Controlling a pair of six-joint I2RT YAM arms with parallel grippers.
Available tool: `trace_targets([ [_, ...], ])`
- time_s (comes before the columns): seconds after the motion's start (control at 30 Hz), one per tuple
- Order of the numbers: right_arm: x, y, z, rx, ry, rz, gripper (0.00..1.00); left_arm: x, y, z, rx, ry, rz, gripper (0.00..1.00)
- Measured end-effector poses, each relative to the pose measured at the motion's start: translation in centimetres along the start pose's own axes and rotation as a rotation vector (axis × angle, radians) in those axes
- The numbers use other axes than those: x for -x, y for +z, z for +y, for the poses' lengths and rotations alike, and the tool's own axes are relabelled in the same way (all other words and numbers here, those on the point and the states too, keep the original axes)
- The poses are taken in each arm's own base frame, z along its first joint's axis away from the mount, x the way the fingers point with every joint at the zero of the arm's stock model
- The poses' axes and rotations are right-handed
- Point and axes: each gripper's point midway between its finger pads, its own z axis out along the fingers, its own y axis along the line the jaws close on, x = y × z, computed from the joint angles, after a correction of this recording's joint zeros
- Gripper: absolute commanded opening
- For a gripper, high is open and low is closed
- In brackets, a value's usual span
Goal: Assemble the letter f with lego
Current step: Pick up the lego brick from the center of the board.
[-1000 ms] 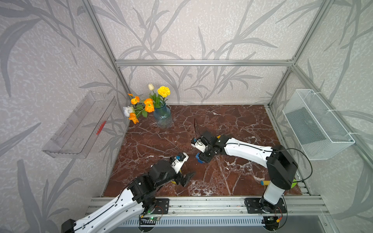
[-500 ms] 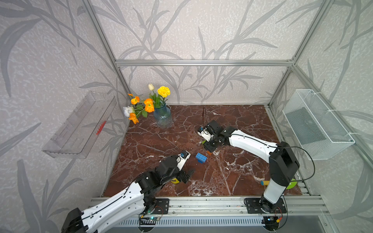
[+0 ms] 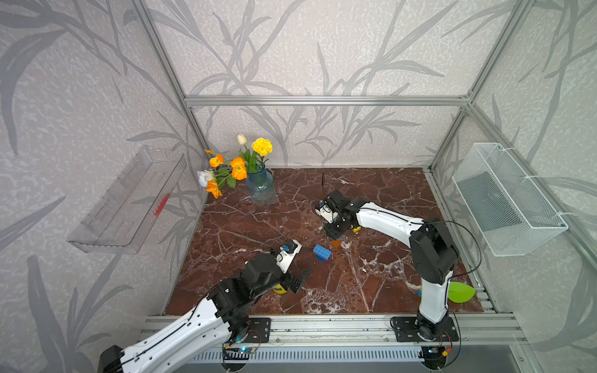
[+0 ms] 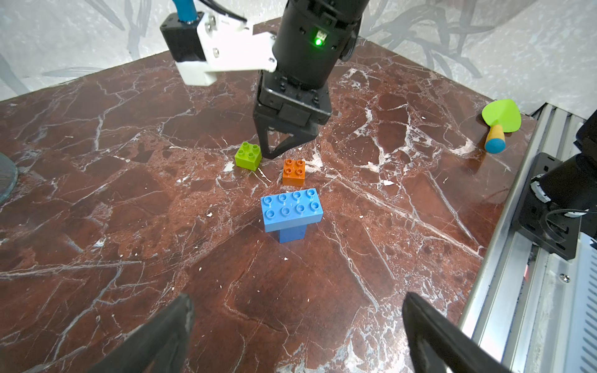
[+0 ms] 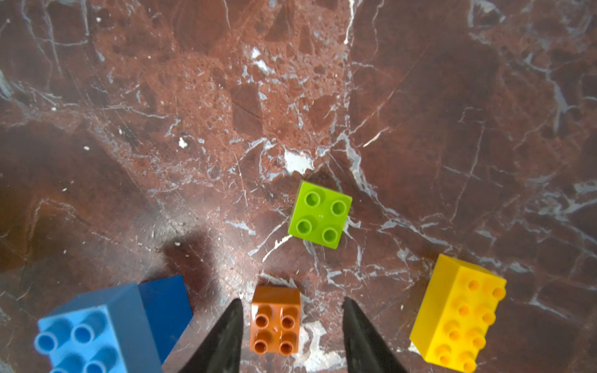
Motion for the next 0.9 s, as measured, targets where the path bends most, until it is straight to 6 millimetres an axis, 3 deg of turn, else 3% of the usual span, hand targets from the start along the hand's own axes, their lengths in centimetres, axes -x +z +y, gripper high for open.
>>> trace_targets([
  [0.23, 0.7, 2.0, -0.3, -0.012, 0.009, 0.022, 0.51, -0.9, 0.2, -0.1, -0.009, -0.008, 0.041, 0.99],
  [0.53, 2.1, 2.9, -0.8, -0.024, 0.021, 0.016, 0.5, -0.9, 0.1, -0.2, -0.016, -0.008, 0.039, 0.99],
  [0.9, 1.6, 4.3, -1.5, -0.032, 0.037, 0.06, 0.49, -1.2, 0.4, -0.5, -0.028, -0.008, 0.054, 0.99],
])
